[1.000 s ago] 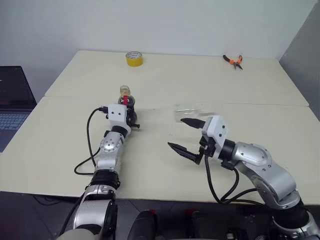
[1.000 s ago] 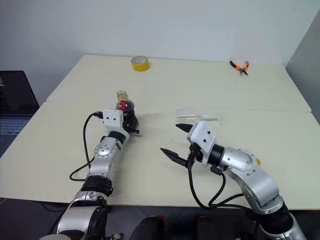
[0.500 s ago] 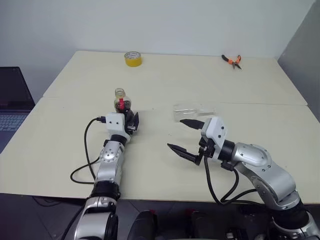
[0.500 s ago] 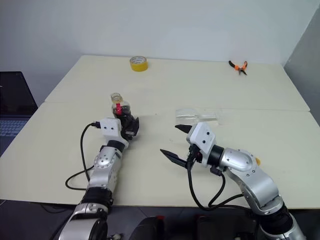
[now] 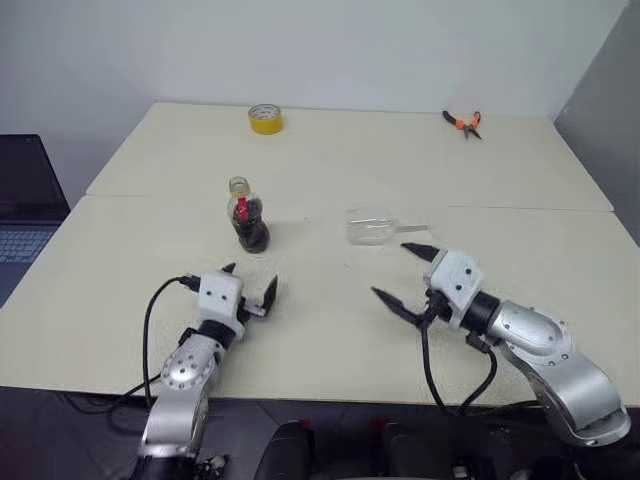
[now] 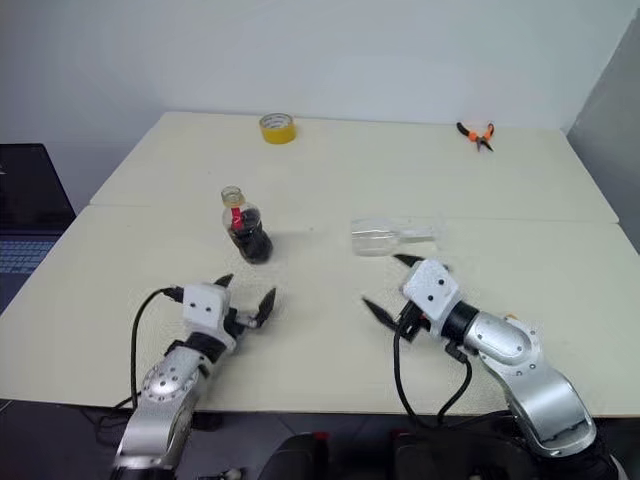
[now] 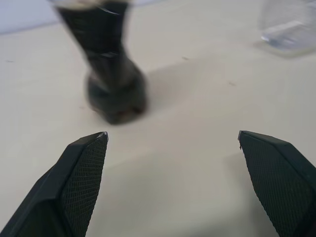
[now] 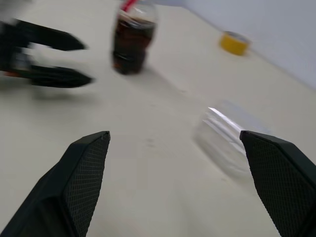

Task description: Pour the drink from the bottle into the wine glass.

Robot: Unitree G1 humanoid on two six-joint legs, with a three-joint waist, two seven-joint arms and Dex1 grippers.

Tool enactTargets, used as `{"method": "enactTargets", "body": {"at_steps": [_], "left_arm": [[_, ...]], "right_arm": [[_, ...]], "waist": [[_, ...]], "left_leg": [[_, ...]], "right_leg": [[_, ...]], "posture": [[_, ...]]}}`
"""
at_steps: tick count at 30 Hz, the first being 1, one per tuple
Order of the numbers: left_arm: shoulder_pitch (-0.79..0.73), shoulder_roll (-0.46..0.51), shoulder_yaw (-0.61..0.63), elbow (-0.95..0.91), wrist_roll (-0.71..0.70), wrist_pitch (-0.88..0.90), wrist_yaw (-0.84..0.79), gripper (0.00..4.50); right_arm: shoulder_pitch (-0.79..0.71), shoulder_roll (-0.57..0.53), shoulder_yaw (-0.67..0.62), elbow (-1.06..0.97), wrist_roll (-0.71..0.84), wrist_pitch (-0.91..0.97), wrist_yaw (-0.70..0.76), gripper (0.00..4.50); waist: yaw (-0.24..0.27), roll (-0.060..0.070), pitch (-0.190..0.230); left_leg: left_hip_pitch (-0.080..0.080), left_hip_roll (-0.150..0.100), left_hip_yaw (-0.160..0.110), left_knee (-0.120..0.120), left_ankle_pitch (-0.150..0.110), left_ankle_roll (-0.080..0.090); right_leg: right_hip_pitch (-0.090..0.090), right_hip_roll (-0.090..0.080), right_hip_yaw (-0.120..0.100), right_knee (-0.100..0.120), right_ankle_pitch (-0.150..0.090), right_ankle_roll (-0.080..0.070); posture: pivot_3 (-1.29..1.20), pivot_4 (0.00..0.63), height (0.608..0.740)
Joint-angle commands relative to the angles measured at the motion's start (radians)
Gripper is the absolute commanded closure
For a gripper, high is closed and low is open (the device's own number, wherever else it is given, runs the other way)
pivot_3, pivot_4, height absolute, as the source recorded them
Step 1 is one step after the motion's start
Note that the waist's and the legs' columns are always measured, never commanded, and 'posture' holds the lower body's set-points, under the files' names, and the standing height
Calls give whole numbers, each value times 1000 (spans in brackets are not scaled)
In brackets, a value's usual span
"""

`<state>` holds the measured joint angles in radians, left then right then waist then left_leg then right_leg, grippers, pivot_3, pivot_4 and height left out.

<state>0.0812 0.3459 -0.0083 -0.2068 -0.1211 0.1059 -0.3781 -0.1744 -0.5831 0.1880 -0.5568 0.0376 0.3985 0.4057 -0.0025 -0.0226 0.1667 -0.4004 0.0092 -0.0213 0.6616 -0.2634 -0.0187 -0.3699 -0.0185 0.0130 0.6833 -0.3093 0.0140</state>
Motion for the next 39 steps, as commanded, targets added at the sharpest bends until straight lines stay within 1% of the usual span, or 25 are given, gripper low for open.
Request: {"method": "enactTargets", "body": {"at_steps": [1, 2, 4, 6, 7, 11, 17, 22, 28, 31, 34, 37, 39], "left_arm": [[-62, 30, -67, -93, -97, 92, -144, 17], [-89, 40, -76, -94, -131, 131, -187, 17], [-151, 77, -92, -86, -177, 172, -278, 17], [-207, 109, -99, -70, -205, 197, -345, 17], [-227, 119, -100, -63, -215, 207, -366, 17], [-327, 145, -101, -17, -231, 230, -435, 17], [-375, 141, -95, 34, -199, 189, -450, 17], [-385, 137, -92, 55, -178, 157, -441, 17], [-389, 128, -93, 62, -169, 150, -434, 17], [-390, 125, -93, 64, -166, 148, -433, 17], [-393, 121, -91, 67, -163, 146, -428, 0], [-388, 120, -92, 70, -160, 144, -428, 0], [-384, 118, -94, 71, -157, 142, -429, 0]], "right_arm": [[-99, -39, 94, 107, -304, -79, -103, 0], [-130, -52, 134, 153, -396, -90, -121, 0], [-195, -62, 185, 253, -520, -120, -153, 0], [-236, -58, 205, 338, -579, -136, -161, 0], [-246, -53, 206, 365, -596, -143, -162, 0], [-287, -35, 236, 492, -675, -166, -155, 0], [-337, 18, 255, 618, -752, -205, -182, 0], [-448, 91, 292, 829, -829, -229, -266, 0], [-557, 142, 308, 1037, -865, -275, -342, 0], [-593, 158, 312, 1110, -867, -294, -371, 0], [-606, 177, 299, 1128, -854, -298, -387, 567], [-597, 186, 304, 1127, -855, -297, -385, 1585], [-594, 192, 302, 1129, -855, -295, -391, 2361]], "waist": [[2, 0, 0], [2, 0, 0], [0, 0, 0], [-1, 0, 0], [-1, 0, 0], [-1, 0, 0], [-6, 0, 0], [-10, 0, 0], [-18, 0, 0], [-21, 0, 0], [-24, 0, 0], [-26, 0, 0], [-26, 0, 0]], "left_leg": [[0, 0, 0, 0, 0, 0], [0, 0, 0, 0, 0, 0], [0, 0, 0, 0, 0, 0], [0, 0, 1, 0, 1, -1], [0, 0, 2, -1, 2, -3], [-1, 0, 4, -1, 2, -4], [0, 1, 4, 0, 0, -1], [0, 1, 4, 0, 0, -1], [-1, 0, 4, 0, 2, -3], [-1, 0, 4, 0, 2, -3], [-1, 0, 4, 0, 2, -3], [-1, 1, 4, 0, 2, -3], [-1, 1, 4, 0, 1, -2]], "right_leg": [[0, 0, 0, 0, 0, 0], [0, 0, 0, 0, 0, 0], [0, 1, 0, 1, 0, 0], [-1, 1, 1, 1, 0, -1], [-2, 1, 1, 1, 0, -1], [-2, 1, 3, -1, -1, -1], [-2, 1, 3, 1, 0, -1], [-3, 1, 3, 3, 0, -1], [-3, 1, 3, 3, -1, -1], [-4, 1, 3, 4, -1, -1], [-4, 1, 3, 4, -1, -2], [-4, 1, 4, 5, -1, -2], [-4, 1, 3, 5, -1, -2]], "posture": [[0, 150, 740], [0, 150, 740], [0, 150, 740], [0, 150, 740], [0, 150, 740], [0, 150, 740], [0, 150, 740], [0, 150, 740], [0, 150, 740], [0, 150, 740], [0, 150, 740], [0, 150, 740], [0, 150, 740]]}}
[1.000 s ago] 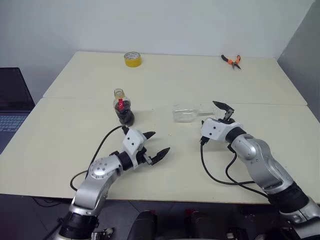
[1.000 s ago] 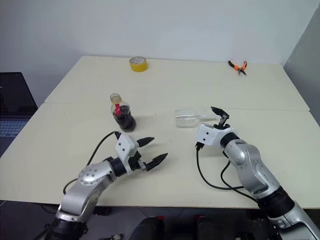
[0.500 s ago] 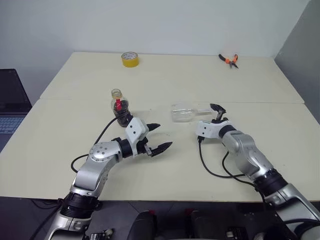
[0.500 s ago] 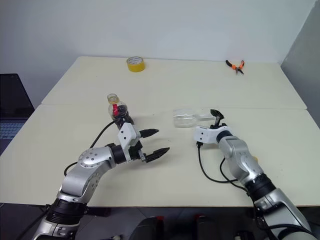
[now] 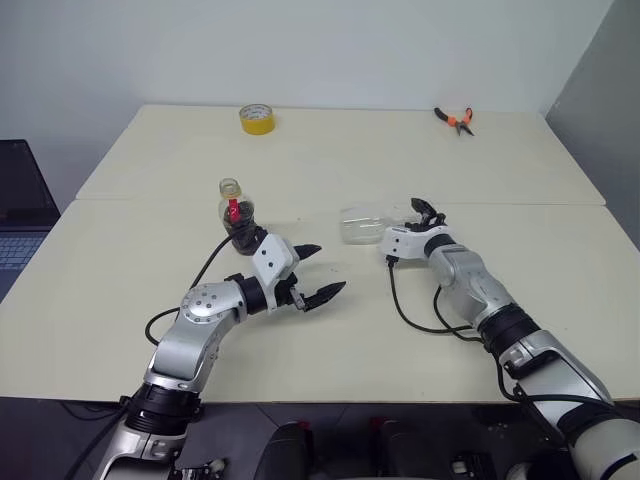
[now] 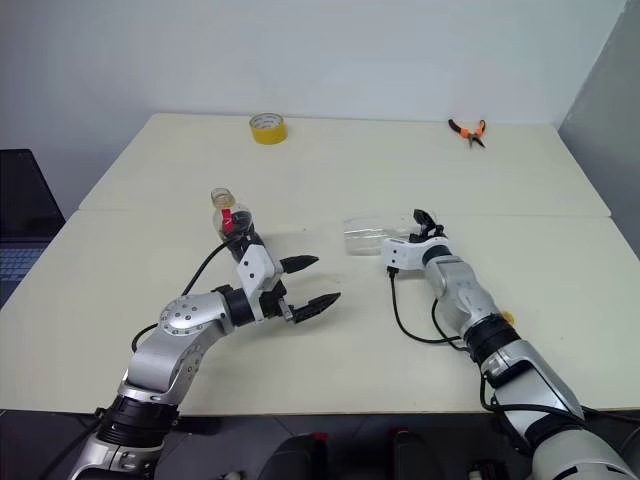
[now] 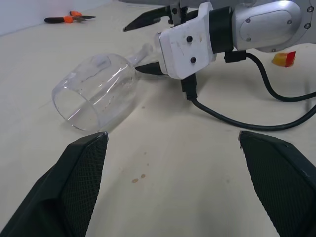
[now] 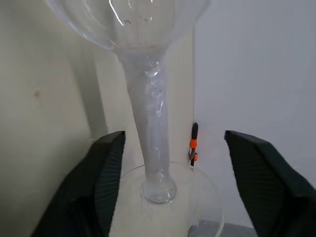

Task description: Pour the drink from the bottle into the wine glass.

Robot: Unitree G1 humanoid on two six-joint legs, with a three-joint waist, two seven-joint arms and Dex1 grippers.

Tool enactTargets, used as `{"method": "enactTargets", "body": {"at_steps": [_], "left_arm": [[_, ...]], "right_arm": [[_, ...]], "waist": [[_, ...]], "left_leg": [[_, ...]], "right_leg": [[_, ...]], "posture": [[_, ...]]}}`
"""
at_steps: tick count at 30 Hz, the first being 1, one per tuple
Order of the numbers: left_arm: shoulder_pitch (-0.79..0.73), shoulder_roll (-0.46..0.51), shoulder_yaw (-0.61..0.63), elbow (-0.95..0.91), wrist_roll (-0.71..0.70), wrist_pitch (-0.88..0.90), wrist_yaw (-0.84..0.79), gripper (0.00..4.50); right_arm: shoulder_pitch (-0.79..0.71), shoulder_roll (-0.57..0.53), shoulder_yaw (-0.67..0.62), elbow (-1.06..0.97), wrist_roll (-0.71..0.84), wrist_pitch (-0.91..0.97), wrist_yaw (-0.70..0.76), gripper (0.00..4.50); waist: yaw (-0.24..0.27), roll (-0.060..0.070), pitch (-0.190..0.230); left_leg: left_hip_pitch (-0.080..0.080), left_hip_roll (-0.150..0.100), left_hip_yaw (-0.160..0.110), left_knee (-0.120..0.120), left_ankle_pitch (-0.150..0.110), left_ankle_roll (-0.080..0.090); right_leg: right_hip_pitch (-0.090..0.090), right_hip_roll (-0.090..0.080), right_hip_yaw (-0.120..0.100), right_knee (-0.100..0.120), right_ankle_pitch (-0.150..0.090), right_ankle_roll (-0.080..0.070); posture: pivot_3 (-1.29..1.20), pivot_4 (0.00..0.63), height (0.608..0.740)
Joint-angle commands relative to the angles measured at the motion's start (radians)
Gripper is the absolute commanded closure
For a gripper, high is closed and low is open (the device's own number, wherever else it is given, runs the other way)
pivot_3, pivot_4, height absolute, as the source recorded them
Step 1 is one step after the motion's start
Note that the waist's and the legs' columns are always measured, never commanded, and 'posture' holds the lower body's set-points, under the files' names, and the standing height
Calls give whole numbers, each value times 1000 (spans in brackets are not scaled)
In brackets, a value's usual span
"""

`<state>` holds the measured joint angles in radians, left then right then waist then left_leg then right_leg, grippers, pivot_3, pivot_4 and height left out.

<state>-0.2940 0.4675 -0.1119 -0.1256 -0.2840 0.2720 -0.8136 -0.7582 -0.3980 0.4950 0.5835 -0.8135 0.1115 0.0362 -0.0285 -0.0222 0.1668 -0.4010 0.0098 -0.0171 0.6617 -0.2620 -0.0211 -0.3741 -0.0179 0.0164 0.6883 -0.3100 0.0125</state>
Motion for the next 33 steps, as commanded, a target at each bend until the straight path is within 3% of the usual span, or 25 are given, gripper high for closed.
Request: {"method": "enactTargets", "body": {"at_steps": [1, 6, 12, 16, 19, 21, 25, 33], "left_arm": [[-9, -5, 9, -10, 6, -24, 7, 0], [-7, -10, 18, -10, 0, -13, 15, 0], [12, -3, 52, -19, -17, 8, 41, 0], [42, -5, 116, -15, -43, -5, 67, 0], [76, 3, 171, -3, -78, -64, 30, 0], [86, 16, 186, 2, -89, -69, 8, 0], [124, 103, 228, -33, -160, 4, -84, 0], [164, 164, 241, -111, -184, 18, -114, 0]], "right_arm": [[-10, 9, -7, -14, -4, -6, -26, 2713], [-4, 6, -49, -88, 4, 29, -56, 4354], [67, -28, -138, -297, 48, 76, -15, 4383], [191, 21, -258, -483, 277, -15, 54, 4383], [308, 150, -348, -572, 564, -85, 128, 4383], [347, 181, -363, -597, 643, -112, 178, 4384], [420, 288, -349, -529, 838, -206, 312, 4384], [311, 385, -367, -233, 951, -376, 451, 4384]], "waist": [[0, 0, 0], [0, 0, 0], [0, 1, 0], [0, 0, 0], [-2, 0, 0], [-5, 1, 1], [-3, 1, 1], [0, 2, 2]], "left_leg": [[0, 0, 0, 0, 0, 0], [0, 0, 0, 0, 0, 1], [-1, 0, 0, 0, -1, 2], [-1, 0, -1, 0, -1, 2], [-1, 1, -1, 0, -1, 2], [1, 2, -1, -1, -1, 2], [1, 0, -1, 0, -1, 2], [1, 0, -2, 0, -1, 2]], "right_leg": [[0, 0, 0, 0, 0, 0], [0, 0, 0, 0, 0, 0], [-1, 0, 0, 0, 0, 0], [-1, 0, 0, 0, 0, 0], [-1, 0, 0, 1, 0, 0], [0, 1, -1, 1, 0, -1], [0, 0, -1, 2, -1, -1], [1, 0, -1, 1, -1, -1]], "posture": [[0, 150, 740], [0, 150, 740], [0, 150, 740], [0, 150, 740], [0, 150, 740], [0, 150, 740], [0, 150, 740], [0, 150, 740]]}}
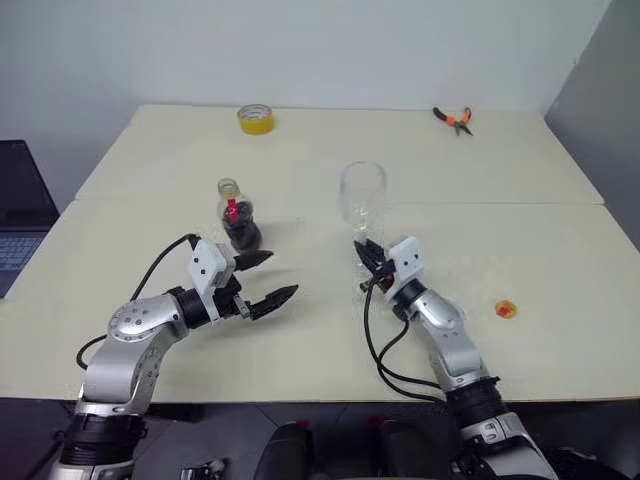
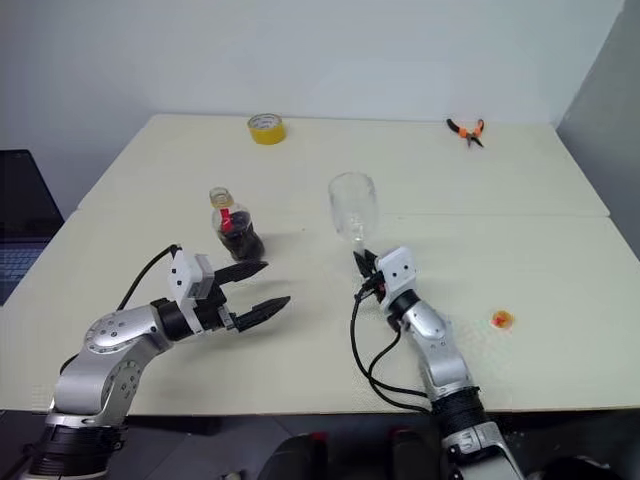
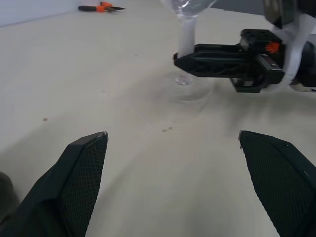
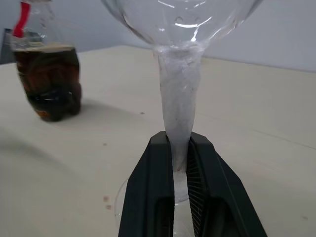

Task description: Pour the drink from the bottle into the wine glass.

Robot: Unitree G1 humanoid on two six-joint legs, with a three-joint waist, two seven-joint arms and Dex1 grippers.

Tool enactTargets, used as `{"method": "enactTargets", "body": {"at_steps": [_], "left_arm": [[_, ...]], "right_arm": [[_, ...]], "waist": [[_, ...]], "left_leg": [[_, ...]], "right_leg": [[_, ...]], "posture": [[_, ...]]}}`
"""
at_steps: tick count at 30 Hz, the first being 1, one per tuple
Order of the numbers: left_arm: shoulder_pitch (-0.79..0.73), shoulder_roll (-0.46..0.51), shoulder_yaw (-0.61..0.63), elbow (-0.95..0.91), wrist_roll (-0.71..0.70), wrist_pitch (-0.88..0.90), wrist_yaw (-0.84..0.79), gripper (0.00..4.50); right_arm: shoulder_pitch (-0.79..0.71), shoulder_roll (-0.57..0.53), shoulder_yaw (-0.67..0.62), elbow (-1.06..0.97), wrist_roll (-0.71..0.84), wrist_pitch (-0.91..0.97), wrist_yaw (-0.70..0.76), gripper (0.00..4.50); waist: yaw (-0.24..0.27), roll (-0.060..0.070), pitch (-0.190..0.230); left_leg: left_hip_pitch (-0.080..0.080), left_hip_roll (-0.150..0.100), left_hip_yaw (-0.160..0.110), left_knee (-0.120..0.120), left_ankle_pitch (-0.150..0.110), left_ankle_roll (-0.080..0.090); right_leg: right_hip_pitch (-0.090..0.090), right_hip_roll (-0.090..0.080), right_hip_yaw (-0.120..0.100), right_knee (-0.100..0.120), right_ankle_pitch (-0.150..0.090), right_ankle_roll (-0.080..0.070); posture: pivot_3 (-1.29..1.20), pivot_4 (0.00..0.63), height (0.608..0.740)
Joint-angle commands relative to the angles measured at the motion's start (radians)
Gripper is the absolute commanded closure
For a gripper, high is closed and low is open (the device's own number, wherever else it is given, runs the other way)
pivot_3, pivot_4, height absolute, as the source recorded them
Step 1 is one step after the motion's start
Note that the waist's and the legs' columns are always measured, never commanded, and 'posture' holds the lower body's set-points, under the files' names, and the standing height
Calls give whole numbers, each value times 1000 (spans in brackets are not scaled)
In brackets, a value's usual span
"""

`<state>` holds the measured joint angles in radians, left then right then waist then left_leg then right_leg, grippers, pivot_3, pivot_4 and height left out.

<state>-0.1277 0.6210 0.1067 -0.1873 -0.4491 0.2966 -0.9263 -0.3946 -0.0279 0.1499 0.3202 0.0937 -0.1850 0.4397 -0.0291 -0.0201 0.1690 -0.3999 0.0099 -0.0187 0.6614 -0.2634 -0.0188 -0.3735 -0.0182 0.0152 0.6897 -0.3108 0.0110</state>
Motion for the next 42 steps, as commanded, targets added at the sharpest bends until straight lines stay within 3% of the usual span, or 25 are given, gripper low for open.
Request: {"method": "enactTargets", "body": {"at_steps": [1, 8, 14, 25, 27, 35, 42], "left_arm": [[-2, 11, 24, -51, -19, -7, 0, 0], [-9, 1, 46, -69, -31, -4, 37, 0], [-11, -5, 27, -71, -26, -10, 46, 0], [-51, -40, -1, -103, -37, 2, 67, 0], [-62, -50, 4, -112, -53, 12, 76, 0], [-84, -57, 13, -172, -92, 52, 104, 0], [-76, -30, 53, -236, -119, 76, 129, 0]], "right_arm": [[-61, 18, -23, 48, 49, -91, 57, 4384], [-158, -9, -41, 281, 14, -225, 89, 4384], [-180, -16, -46, 361, 11, -255, 109, 4384], [-161, -39, -41, 327, -1, -229, 114, 556], [-158, -42, -42, 317, 0, -220, 110, 23], [-111, -66, -40, 240, 6, -167, 114, 23], [55, -135, -11, -58, 27, 16, 162, 23]], "waist": [[1, 0, 0], [-2, 0, 0], [-2, 0, 0], [-1, 0, 0], [-1, 0, 0], [-2, 0, 0], [1, 0, 0]], "left_leg": [[0, 0, 0, 0, 0, 0], [0, 0, 0, -1, 0, 0], [0, 0, 0, 0, 0, 0], [0, 0, 0, 0, 0, 0], [0, 1, 0, 0, 0, 0], [0, 0, 0, 0, 0, 0], [0, 0, 0, 0, 0, 0]], "right_leg": [[0, 0, 0, 0, 0, 0], [0, 0, 0, 1, 0, 0], [0, 0, 0, 1, 0, 0], [0, 0, 0, 1, 0, 0], [0, 0, 0, 1, 0, 0], [0, 0, 0, 1, 0, 0], [0, 0, 0, 0, 0, 0]], "posture": [[0, 150, 740], [0, 150, 740], [0, 150, 740], [0, 150, 740], [0, 150, 740], [0, 150, 740], [0, 150, 740]]}}
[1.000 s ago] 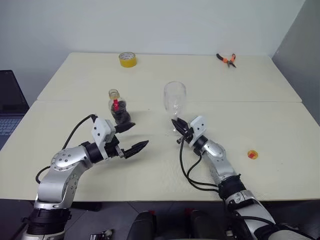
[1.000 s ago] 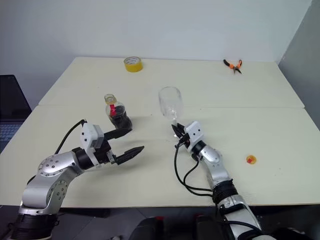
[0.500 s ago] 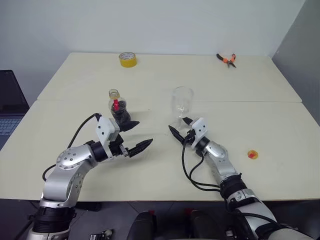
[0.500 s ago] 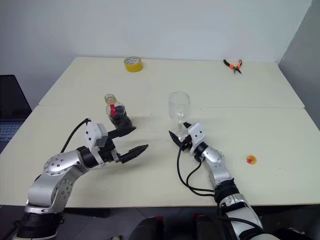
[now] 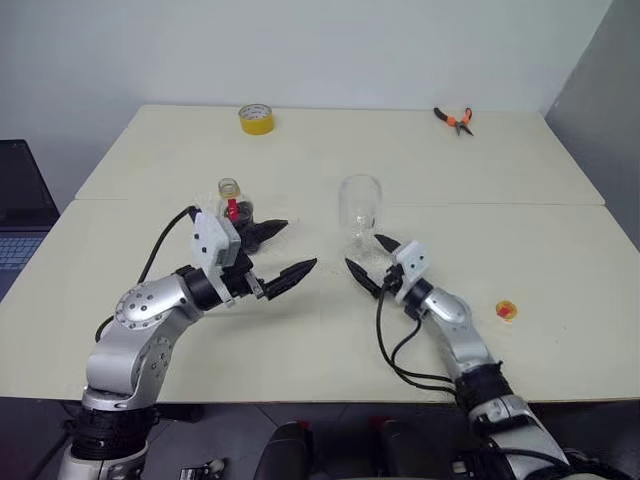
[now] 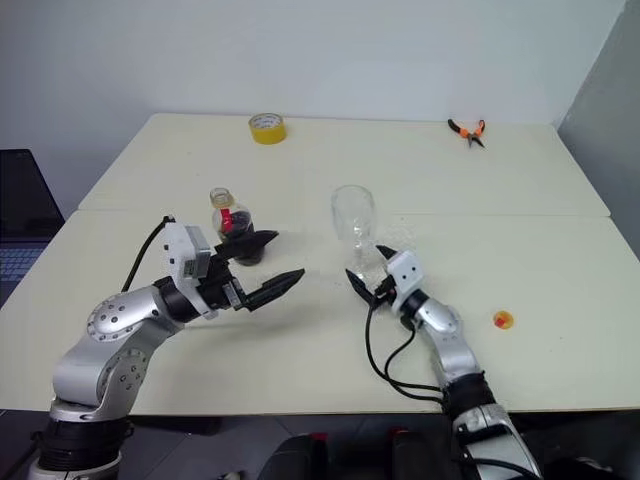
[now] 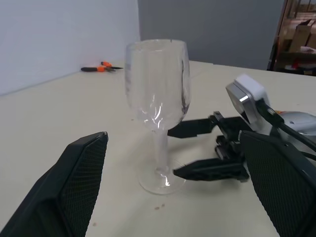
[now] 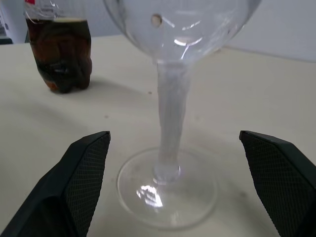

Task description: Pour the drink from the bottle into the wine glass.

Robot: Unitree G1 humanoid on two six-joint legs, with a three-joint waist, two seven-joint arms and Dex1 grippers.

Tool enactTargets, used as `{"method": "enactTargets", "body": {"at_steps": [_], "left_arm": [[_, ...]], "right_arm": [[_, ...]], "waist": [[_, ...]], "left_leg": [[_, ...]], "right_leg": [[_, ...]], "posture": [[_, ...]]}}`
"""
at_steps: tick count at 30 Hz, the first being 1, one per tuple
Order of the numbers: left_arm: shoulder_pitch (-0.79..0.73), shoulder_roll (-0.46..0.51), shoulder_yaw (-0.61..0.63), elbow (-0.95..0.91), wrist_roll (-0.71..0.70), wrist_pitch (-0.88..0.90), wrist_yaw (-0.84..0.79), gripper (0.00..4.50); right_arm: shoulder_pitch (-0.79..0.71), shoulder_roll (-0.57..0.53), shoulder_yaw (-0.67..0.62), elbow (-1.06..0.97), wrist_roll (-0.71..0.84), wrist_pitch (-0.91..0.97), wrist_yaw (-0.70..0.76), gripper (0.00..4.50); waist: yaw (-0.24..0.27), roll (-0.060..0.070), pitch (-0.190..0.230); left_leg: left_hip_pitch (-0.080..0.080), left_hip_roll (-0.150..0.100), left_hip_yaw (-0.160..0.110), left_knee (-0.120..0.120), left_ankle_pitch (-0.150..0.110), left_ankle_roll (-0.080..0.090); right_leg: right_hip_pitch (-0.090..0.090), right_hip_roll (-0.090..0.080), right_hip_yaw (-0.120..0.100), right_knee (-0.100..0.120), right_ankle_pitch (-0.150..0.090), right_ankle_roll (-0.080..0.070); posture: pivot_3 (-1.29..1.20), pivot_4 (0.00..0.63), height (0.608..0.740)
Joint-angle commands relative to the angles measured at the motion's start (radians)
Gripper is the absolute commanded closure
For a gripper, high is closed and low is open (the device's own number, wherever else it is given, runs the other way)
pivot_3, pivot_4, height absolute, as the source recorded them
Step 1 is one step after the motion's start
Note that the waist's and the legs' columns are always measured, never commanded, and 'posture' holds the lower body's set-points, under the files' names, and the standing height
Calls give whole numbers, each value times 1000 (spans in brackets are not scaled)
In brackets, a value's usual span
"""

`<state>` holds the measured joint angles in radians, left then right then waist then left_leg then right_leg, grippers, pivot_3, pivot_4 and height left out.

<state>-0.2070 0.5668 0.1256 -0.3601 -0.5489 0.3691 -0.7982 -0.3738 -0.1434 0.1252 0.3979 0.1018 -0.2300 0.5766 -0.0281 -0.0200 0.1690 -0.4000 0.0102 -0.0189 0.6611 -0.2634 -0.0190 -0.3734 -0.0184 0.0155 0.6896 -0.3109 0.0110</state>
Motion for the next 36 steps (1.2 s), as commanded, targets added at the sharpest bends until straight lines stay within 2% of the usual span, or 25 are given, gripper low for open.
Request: {"method": "enactTargets", "body": {"at_steps": [1, 9, 14, 21, 27, 31, 36], "left_arm": [[9, 32, 42, -72, -24, 8, 3, 0], [57, 85, 103, -126, -38, 32, 19, 0], [106, 97, 140, -139, -33, 34, 39, 0], [229, -48, 131, -121, 107, -12, 268, 0], [220, -168, 129, -68, 220, -24, 463, 0], [142, -192, 104, 14, 290, -54, 522, 0], [22, -172, 85, 141, 325, -41, 518, 0]], "right_arm": [[53, -28, 18, -174, 20, 78, 31, 23], [174, -92, 5, -434, 49, 215, 33, 23], [277, -156, -27, -696, 81, 330, 10, 23], [325, -258, -87, -947, 214, 493, 39, 23], [337, -327, -86, -1032, 286, 591, 62, 23], [331, -345, -76, -1059, 316, 634, 63, 23], [313, -377, -75, -1122, 393, 708, 81, 23]], "waist": [[0, 0, 0], [-1, 0, 0], [1, 0, 0], [2, -1, 0], [5, -1, 0], [6, -2, 0], [15, -3, 0]], "left_leg": [[0, 0, 0, 0, 0, 0], [0, 0, -1, 0, 0, 0], [0, 0, -1, -1, 0, 0], [0, 0, -1, -1, 0, 0], [0, 0, -2, 0, 0, 0], [0, 0, -2, 0, 0, 0], [0, -1, -3, 0, 0, 0]], "right_leg": [[0, 0, 0, 0, 0, 0], [0, 1, -1, 0, 0, 0], [0, 0, -1, -1, 0, 0], [1, 0, -1, -1, 0, 0], [2, 0, -2, -2, 0, 0], [2, 0, -2, -2, 0, 0], [2, 0, -3, -2, 0, 0]], "posture": [[0, 150, 740], [0, 150, 740], [0, 150, 740], [0, 150, 740], [0, 150, 740], [0, 150, 740], [0, 150, 740]]}}
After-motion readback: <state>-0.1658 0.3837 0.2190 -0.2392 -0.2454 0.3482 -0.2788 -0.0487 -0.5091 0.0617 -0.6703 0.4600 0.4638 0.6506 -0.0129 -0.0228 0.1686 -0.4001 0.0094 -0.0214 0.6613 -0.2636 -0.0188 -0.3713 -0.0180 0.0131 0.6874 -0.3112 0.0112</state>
